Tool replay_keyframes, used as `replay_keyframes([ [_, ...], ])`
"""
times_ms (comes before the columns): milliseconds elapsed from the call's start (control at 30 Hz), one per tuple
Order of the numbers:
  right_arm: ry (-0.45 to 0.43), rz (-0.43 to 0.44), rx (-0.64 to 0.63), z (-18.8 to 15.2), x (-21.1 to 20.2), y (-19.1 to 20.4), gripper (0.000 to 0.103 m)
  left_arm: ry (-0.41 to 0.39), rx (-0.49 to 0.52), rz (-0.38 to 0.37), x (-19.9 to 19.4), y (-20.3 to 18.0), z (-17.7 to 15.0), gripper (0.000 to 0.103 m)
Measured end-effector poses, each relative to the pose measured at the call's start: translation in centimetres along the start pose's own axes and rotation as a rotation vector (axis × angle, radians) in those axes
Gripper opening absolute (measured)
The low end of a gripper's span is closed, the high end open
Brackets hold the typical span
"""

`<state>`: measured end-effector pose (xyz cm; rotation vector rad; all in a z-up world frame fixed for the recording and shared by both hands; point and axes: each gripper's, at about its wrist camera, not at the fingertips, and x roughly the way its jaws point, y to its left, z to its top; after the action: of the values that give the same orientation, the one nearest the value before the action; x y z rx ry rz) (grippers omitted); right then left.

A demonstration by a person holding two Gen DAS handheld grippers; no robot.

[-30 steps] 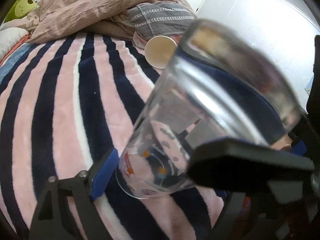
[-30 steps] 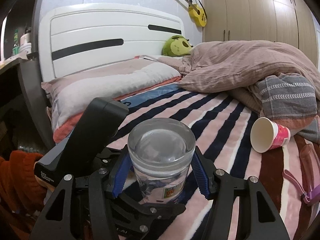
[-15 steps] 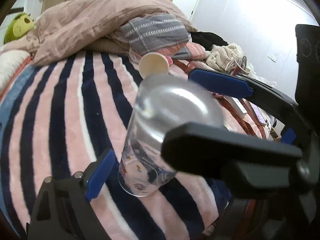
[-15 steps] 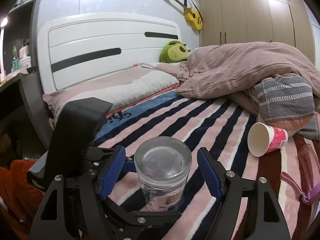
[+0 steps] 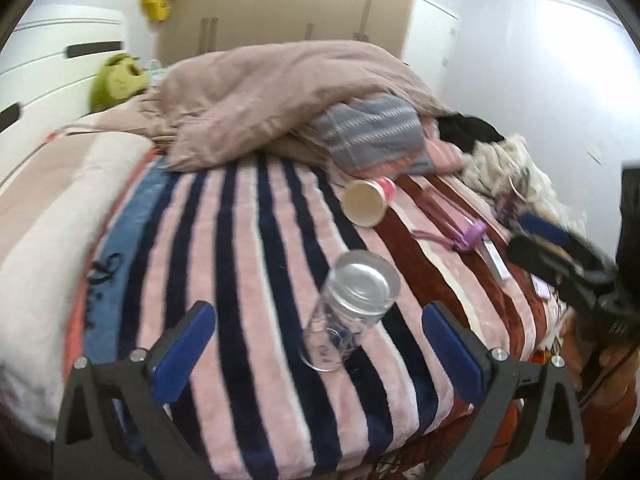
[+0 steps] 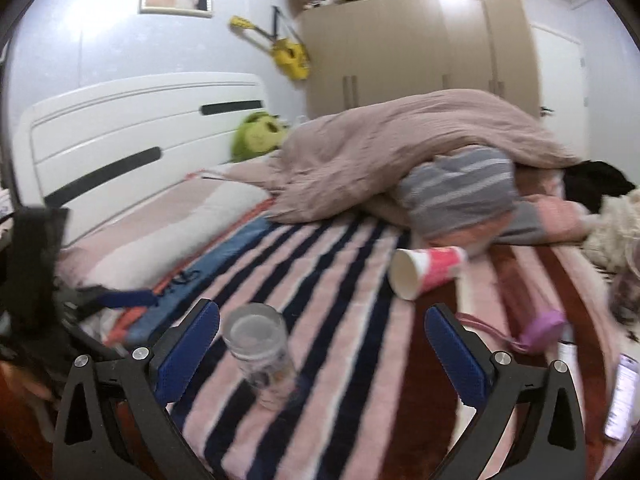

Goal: Flip cup upside down

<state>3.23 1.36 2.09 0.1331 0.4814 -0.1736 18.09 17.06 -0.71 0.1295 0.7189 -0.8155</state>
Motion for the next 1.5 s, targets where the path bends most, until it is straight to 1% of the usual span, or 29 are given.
replay_keyframes([
  [100, 0.006, -0.002, 0.033, -0.4, -1.3, -0.6, 0.103, -0.026, -0.030, 0.037, -2.0, 0.6, 0.2, 0.102],
  [200, 0.022, 0.012, 0.053, -0.8, -1.8, -1.0, 0.103, -0.033, -0.046, 0.059, -2.8, 1.0, 0.3, 0.102],
  [467, 0.027, 0.023, 0.053, -1.7, -2.7, -0.8, 0.103, -0.032, -0.057, 0.095, -3.3, 1.0, 0.1, 0.102],
  [1500, 0.030, 0.040, 0.058, -2.1, -3.4, 0.1, 0.103, -0.029, -0.046, 0.104, -3.5, 0.8, -0.1, 0.102],
])
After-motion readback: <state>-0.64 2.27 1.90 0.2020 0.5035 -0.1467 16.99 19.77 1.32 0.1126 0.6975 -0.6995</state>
